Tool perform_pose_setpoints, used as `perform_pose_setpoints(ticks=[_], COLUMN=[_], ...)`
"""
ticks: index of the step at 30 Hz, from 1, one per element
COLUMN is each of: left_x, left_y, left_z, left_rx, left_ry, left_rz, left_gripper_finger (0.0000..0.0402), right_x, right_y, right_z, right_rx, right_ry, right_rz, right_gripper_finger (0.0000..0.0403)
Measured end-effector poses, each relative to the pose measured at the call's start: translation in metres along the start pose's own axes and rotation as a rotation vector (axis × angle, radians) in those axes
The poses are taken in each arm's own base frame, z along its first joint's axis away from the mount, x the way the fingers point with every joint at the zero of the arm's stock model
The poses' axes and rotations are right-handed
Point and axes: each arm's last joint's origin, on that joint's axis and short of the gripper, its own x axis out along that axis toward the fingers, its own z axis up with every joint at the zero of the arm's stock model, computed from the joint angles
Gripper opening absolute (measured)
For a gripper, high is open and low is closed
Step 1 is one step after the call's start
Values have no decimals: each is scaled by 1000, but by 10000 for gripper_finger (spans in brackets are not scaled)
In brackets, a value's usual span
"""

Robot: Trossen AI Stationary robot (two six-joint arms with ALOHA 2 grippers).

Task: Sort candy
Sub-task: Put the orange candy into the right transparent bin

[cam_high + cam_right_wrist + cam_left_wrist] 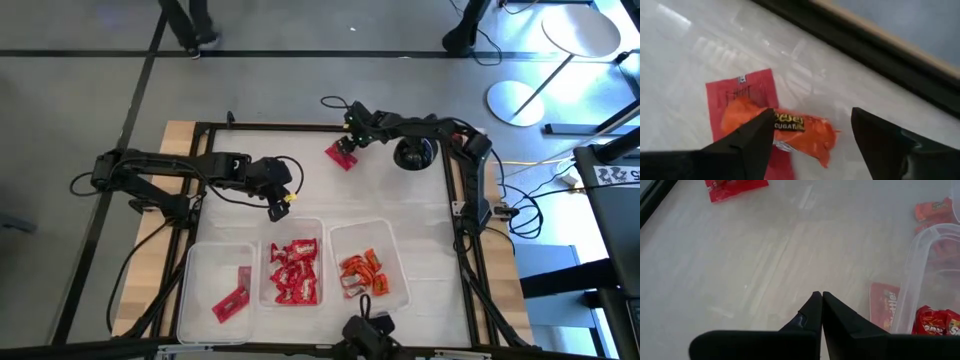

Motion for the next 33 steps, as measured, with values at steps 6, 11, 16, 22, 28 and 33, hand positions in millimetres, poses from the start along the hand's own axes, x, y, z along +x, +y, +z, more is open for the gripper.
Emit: perform_pose_setpoints(ticks=[6,11,16,22,28,33], left_x=[0,0,0,0,0,0], left_y=[1,0,0,0,0,0], left_z=[-2,-3,-3,-4,-4,-3], left_rx=[-9,-20,-24,-20,-7,3], left_ry=[20,24,27,40,39,35], left_rz=[6,6,6,11,11,10], left_gripper_finger=[5,2,4,1,5,1], right_x=[20,20,12,-28,-98,-169], right_y=[6,11,12,21,49,75], right_z=[2,0,0,0,-8,-28], right_rx=[-9,-25,-27,-41,-154,-275], right_ry=[91,105,130,145,79,-4], right_rz=[35,34,57,61,48,95], right_gripper_finger=[263,191,27,14,5,3])
